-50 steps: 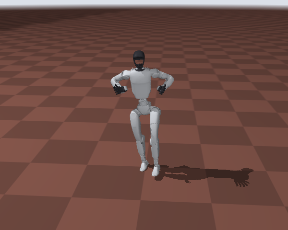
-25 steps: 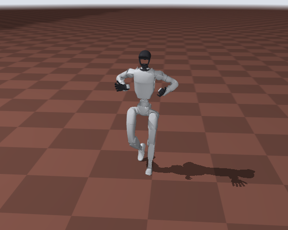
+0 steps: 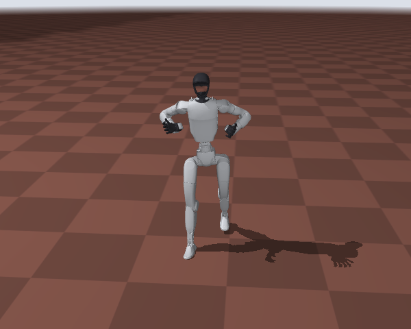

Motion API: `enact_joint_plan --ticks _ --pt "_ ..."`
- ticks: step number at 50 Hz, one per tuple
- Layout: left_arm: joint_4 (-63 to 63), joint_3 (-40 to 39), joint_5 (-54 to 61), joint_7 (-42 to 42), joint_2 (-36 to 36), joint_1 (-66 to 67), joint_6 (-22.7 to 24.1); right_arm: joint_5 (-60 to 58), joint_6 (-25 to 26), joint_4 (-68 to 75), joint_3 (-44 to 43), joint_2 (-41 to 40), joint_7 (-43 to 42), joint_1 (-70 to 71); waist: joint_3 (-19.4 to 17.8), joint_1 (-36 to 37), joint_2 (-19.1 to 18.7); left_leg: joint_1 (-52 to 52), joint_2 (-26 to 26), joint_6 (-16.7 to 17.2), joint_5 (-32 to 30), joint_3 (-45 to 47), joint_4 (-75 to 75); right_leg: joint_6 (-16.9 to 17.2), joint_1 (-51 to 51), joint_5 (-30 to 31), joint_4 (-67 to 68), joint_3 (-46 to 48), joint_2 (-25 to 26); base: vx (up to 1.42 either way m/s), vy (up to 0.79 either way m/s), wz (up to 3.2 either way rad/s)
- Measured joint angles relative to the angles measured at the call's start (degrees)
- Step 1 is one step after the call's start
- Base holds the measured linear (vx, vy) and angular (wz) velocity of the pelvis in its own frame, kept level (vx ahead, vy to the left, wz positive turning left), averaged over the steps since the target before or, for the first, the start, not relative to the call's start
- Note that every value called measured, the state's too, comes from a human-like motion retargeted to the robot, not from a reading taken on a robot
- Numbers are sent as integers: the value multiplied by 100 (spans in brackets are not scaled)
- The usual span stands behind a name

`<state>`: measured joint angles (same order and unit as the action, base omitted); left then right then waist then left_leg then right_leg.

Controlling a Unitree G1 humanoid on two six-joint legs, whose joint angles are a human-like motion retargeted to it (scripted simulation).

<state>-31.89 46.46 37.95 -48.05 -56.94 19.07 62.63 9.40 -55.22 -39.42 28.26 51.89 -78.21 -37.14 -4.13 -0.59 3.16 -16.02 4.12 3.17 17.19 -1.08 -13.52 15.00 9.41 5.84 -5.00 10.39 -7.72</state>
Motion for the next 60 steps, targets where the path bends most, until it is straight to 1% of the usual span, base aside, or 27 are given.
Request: enact_joint_plan --ticks 2,4,5,8,10,12,15,18,19,20,22,25,27,30,33,35,38,40,43,45,47,49,52,55,57,58,60 --pt "27 13 -71 6 -13 36 -29 -1 -31 -18 67 -20 -22 -29 54 88 163 408 88 -155 -485 280 -1028 0 -281 -331 61 -7 -195 68 -22 26" --pt "22 1 -109 17 -42 68 -54 -9 -51 -43 90 -24 -75 -49 166 122 303 1179 37 -357 -728 693 -2387 0 -405 -611 162 39 -364 60 -21 44" --pt "8 -15 -111 23 -60 88 -64 -13 -53 -55 88 -18 -105 -61 236 132 351 1607 -41 -470 -765 921 -3052 0 -434 -721 203 75 -421 56 -20 43" --pt "-50 -96 -59 43 -99 136 -71 34 -57 -62 80 -10 -170 -75 369 269 418 2653 -342 -771 -357 1470 -4278 0 -464 -946 285 104 -407 52 -21 11" --pt "-78 -149 -24 64 -106 169 -63 96 -90 -37 103 -42 -186 -70 399 437 436 3192 -400 -832 10 1639 -4538 0 -478 -1075 337 46 -335 50 -18 -32" --pt "-86 -198 -2 77 -97 204 -54 137 -121 20 130 -100 -182 -57 400 627 446 3610 -295 -780 191 1662 -4289 0 -501 -1205 400 -47 -286 50 -11 -46" --pt "-84 -278 -9 32 -84 245 -61 84 -86 113 130 -165 -170 -28 357 875 458 3950 -50 -701 35 1704 -3154 0 -598 -1410 495 -170 -311 52 -1 -42" --pt "-95 -385 -69 -90 -89 252 -87 -81 38 157 99 -159 -166 27 239 1091 350 3832 9 -656 -481 1985 -1246 -1 -819 -1649 573 -264 -275 57 8 -46" --pt "-108 -427 -108 -133 -89 245 -93 -136 68 162 96 -152 -173 59 166 1172 266 3718 -44 -572 -666 2125 -561 -31 -939 -1735 589 -302 -183 60 6 -65" --pt "-124 -471 -153 -177 -86 235 -99 -190 94 165 96 -146 -182 97 79 1257 169 3585 -119 -458 -851 2274 129 -77 -1074 -1822 602 -344 -63 62 2 -71" --pt "-147 -532 -260 -217 -74 253 -87 -243 56 168 136 -144 -206 136 -73 1381 -22 3418 -281 -98 -1016 2537 1103 -142 -1417 -1980 590 -401 179 65 3 -66" --pt "-131 -576 -310 -310 72 376 -55 -226 -68 196 233 -167 -260 163 -203 1496 -149 3344 -390 398 -998 2729 1852 -200 -1870 -2135 573 -455 346 68 6 -48" --pt "-148 -574 -341 -277 72 347 -32 -194 -160 234 314 -144 -255 229 -205 1507 -136 3339 -415 517 -943 2703 1852 -270 -2071 -2163 620 -482 356 69 9 -30" --pt "-231 -519 -343 -150 -54 215 -8 -122 -275 292 406 -148 -194 308 -105 1474 -103 3139 -424 492 -1148 2591 1852 -434 -2255 -2088 854 -536 400 72 12 -13" --pt "-287 -422 -217 -49 -52 181 8 -39 -362 347 408 -208 -97 274 -1 1350 -120 2764 -455 366 -1187 2462 1852 -590 -2306 -1614 1450 -514 464 76 16 10" --pt "-295 -340 -127 48 -10 173 27 -29 -385 374 366 -225 -15 214 46 1229 -186 2479 -529 277 -981 2355 1799 -688 -2165 -1031 2203 -413 506 76 18 21" --pt "-256 -235 -98 99 48 189 44 -123 -316 376 295 -194 4 111 149 1063 -312 2166 -705 188 -554 2196 1609 -780 -1406 -144 3979 -228 503 70 18 18" --pt "-233 -205 -139 67 46 165 31 -142 -316 361 237 -140 -23 89 213 940 -373 2042 -778 191 -338 2099 1499 -817 -742 99 5094 -143 471 63 17 22" --pt "-222 -201 -259 28 10 126 3 -135 -530 357 130 -46 -27 108 258 736 -451 1894 -823 242 -90 1967 1377 -891 146 -146 6035 -49 446 58 14 31" --pt "-215 -194 -335 39 -7 150 -1 -204 -700 359 50 7 -17 106 266 606 -506 1767 -842 268 55 1880 1324 -933 582 -448 6151 44 446 55 11 41" --pt "-202 -199 -376 45 9 178 2 -352 -797 354 -61 69 -42 111 243 469 -527 1650 -806 264 182 1776 1282 -959 911 -711 5862 176 389 54 9 51" --pt "-185 -204 -388 29 46 203 3 -543 -776 334 -178 128 -117 103 198 324 -515 1533 -726 254 298 1650 1244 -967 1124 -863 5230 334 296 53 7 64" --pt "-166 -191 -389 -10 103 214 4 -837 -598 285 -325 202 -290 44 95 78 -407 1342 -502 252 472 1412 1176 -888 1192 -754 3626 532 137 54 3 86" --pt "-152 -144 -363 -59 121 133 22 -1052 -337 236 -425 242 -485 -33 -118 -232 -190 1025 -164 258 675 1079 1089 -558 901 -185 1401 608 -28 59 -4 112" --pt "-120 -122 -374 -95 98 74 41 -1136 -174 216 -427 217 -549 -65 -288 -340 -80 702 -72 270 812 926 1082 -177 762 43 365 630 -34 64 -16 76" --pt "-98 -115 -400 -102 84 71 50 -1164 -125 210 -404 185 -553 -90 -334 -340 -56 560 -117 310 861 911 1089 -44 786 36 91 634 58 63 -31 28" --pt "-1 -131 -350 -217 197 143 64 -1125 -48 223 -348 55 -561 -126 -396 -250 -71 339 -313 425 909 967 1099 0 975 -128 0 557 373 63 -39 -4"
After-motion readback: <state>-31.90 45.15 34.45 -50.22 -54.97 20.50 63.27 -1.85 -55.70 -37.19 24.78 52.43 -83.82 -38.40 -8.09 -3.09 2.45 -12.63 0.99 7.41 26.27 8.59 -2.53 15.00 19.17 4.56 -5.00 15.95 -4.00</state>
